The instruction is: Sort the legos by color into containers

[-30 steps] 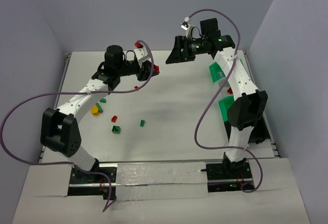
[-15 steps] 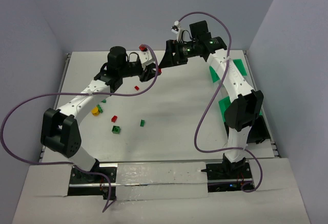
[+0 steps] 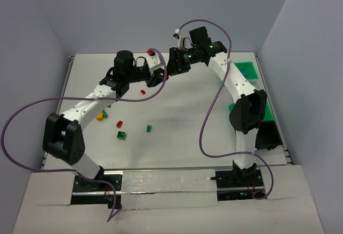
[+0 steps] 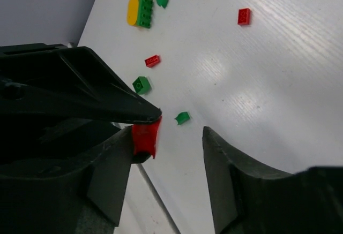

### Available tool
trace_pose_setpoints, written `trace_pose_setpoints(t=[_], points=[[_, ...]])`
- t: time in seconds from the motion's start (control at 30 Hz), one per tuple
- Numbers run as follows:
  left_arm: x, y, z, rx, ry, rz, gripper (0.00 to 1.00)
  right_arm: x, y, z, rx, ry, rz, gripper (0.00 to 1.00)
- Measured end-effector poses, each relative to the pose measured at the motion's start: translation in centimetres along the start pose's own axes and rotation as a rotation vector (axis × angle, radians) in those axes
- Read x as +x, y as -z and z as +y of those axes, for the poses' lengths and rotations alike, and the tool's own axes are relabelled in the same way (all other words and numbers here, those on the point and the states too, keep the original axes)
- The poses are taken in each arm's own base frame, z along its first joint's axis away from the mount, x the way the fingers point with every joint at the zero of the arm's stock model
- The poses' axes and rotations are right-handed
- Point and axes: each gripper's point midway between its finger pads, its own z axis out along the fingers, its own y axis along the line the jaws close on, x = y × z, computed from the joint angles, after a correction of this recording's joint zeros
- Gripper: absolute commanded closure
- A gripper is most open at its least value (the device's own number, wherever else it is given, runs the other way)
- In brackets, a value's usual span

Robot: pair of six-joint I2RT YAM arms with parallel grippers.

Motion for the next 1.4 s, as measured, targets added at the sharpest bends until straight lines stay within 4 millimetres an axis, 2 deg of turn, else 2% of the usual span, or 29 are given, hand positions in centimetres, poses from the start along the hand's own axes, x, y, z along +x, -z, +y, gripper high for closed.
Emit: trace_pose_setpoints(t=[0.17,0.2,0.23,0.3,0.4,0.43,0.57,0.67,0.77,0.87,0.97,1.03,1.13,1.27,1.4], points=[[0.6,0.0,0.0,-0.013,0.008,0.016,0.73,0.2,-0.6,0.9,-0.02,0.006,0.009,0.85],[0.6,0.0,0.1,-0.016,0.007,0.018,0.66,0.1,-0.6,0.9,-0.014,0.006,0.006,0.93],[0.7,0.0,0.2,-0.023,0.005,0.019,0.64,0.0,-0.6,1.0,-0.011,0.0,0.003,0.99],[0.6,-0.1,0.3,-0.033,0.0,0.018,0.32,0.0,-0.6,1.0,-0.01,-0.006,0.002,1.0],[0.5,-0.2,0.4,-0.049,0.011,0.017,0.05,0.0,-0.6,0.8,-0.004,0.005,0.001,1.0],[0.5,-0.2,0.6,-0.059,0.02,0.017,0.01,-0.1,-0.6,0.7,0.001,0.01,0.0,1.0],[0.8,0.2,1.6,-0.114,0.071,0.026,0.01,0.1,0.2,-0.6,0.033,0.023,-0.009,1.0],[1.2,1.2,3.2,-0.172,0.111,0.035,0.01,0.5,3.1,-3.9,0.12,0.0,-0.033,1.0],[2.0,2.7,4.8,-0.238,0.145,0.064,0.01,0.6,8.4,-8.9,0.26,-0.043,-0.094,1.0],[3.0,3.4,5.3,-0.28,0.174,0.107,0.01,1.1,15.3,-14.4,0.45,-0.084,-0.172,1.0],[4.9,3.5,5.4,-0.315,0.222,0.169,0.01,2.6,21.1,-18.1,0.628,-0.11,-0.202,1.0],[6.6,3.3,5.8,-0.34,0.259,0.227,0.01,3.8,23.3,-19.6,0.719,-0.11,-0.189,1.0],[9.1,2.7,7.1,-0.383,0.295,0.304,0.01,5.6,24.7,-21.4,0.816,-0.108,-0.13,1.0],[12.4,2.7,7.3,-0.41,0.335,0.396,0.01,8.2,25.0,-23.5,0.888,-0.128,-0.034,1.0],[13.7,3.2,7.1,-0.423,0.36,0.452,0.01,10.3,24.7,-25.5,0.93,-0.154,0.049,0.99]])
